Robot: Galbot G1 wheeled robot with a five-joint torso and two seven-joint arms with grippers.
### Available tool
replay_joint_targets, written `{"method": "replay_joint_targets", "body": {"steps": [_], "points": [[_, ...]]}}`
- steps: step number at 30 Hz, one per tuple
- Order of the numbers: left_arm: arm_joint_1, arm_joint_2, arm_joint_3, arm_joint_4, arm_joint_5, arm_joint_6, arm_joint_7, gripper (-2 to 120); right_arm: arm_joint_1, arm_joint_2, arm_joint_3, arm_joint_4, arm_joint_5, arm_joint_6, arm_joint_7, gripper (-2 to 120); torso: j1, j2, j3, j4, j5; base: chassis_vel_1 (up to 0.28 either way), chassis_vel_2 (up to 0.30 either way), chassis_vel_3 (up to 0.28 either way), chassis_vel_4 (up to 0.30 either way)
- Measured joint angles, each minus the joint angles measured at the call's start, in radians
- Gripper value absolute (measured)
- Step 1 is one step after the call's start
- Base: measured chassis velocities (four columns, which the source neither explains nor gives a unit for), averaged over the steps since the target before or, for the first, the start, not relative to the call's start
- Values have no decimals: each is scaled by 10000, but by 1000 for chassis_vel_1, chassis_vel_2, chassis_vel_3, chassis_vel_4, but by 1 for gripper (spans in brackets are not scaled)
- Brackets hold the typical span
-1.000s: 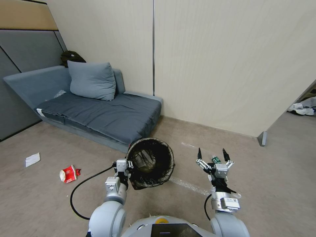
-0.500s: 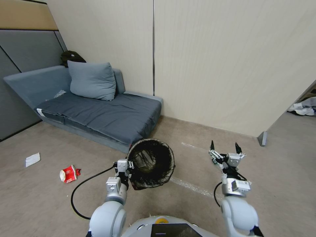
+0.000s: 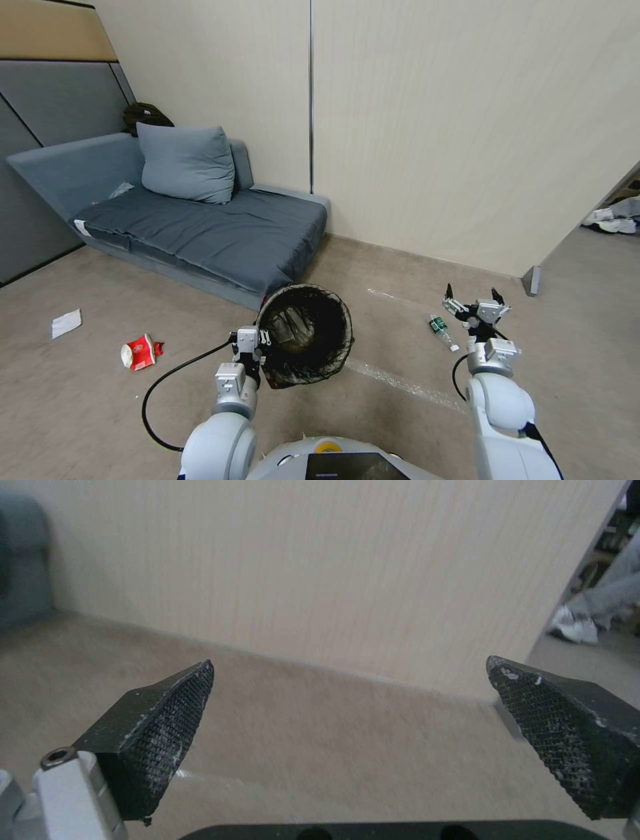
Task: Pick up the trash bin, then pick up the garbage from the floor and place it into the trash bin.
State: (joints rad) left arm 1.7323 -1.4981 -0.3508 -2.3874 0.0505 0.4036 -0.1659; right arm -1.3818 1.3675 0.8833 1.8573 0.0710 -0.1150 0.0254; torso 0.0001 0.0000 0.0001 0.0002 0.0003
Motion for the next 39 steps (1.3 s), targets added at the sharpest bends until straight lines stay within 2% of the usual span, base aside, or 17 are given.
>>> {"method": "replay_joint_targets", "body": {"steps": [6, 13, 25, 32, 39], "points": [[67, -16, 19, -2, 88, -79, -21, 2, 195, -201, 26, -528, 90, -65, -181, 100, 0, 0, -1, -3, -5, 0, 0, 0, 0], [87, 14, 10, -1, 99, -98, -39, 2, 894, -865, -221, -2824, 403, -166, -1719, 100, 0, 0, 0, -1, -1, 0, 0, 0, 0], [152, 29, 20, -13, 179, -112, -46, 2, 1088, -1017, -308, -3407, 462, -170, -2100, 100, -1, 0, -1, -5, -4, 0, 0, 0, 0], [300, -5, 17, -90, 324, -137, -47, 2, 2325, -1683, -1028, -5751, 216, 470, -3164, 100, -1, 0, 0, 1, -2, 0, 0, 0, 0], [434, -24, -35, -153, 401, -159, -46, 2, 2480, -1762, -1122, -6042, 172, 575, -3299, 100, -1, 0, -1, -5, -2, 0, 0, 0, 0]]}}
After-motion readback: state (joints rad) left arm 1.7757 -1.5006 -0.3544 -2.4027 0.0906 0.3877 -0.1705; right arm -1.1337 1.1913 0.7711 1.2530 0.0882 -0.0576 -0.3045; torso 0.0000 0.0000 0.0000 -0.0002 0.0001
